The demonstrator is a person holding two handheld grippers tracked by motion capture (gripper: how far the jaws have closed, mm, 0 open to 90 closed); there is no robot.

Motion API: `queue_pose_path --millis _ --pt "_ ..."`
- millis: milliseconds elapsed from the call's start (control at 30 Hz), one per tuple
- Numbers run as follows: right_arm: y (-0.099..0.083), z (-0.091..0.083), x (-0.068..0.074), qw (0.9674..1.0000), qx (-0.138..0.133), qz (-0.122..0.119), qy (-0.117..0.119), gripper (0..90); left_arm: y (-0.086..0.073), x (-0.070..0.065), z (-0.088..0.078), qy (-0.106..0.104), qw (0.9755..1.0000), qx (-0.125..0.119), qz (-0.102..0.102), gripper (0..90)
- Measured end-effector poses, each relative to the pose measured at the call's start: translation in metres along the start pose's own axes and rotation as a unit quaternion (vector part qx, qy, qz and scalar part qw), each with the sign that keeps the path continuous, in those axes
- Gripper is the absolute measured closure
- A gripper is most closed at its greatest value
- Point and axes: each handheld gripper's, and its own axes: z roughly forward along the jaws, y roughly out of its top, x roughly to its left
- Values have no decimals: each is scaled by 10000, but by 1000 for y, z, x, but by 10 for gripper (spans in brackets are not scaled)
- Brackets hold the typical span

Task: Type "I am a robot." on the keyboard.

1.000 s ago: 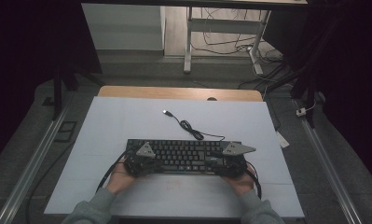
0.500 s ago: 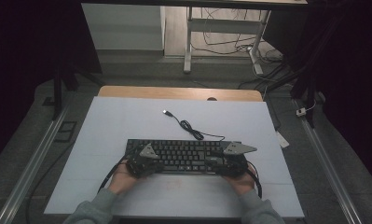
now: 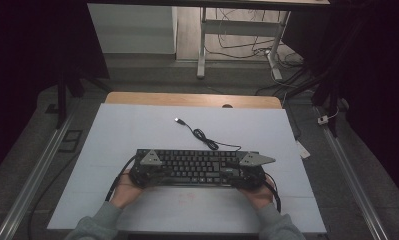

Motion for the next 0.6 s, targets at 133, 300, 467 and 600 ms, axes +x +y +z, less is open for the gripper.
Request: queue_pose_path --millis 133,300,467,600 --pt "0 1 0 10000 4 -7 -8 490 0 5 -8 11 9997 -185 -181 763" --pt "-1 2 0 10000 16 5 2 488 -2 11 -14 136 9988 -297 -373 662" --pt "-1 2 0 10000 45 -27 -8 487 -2 12 -18 249 9979 -387 -453 567" --pt "-1 2 0 10000 32 -27 14 486 0 13 -20 275 9977 -390 -477 499"
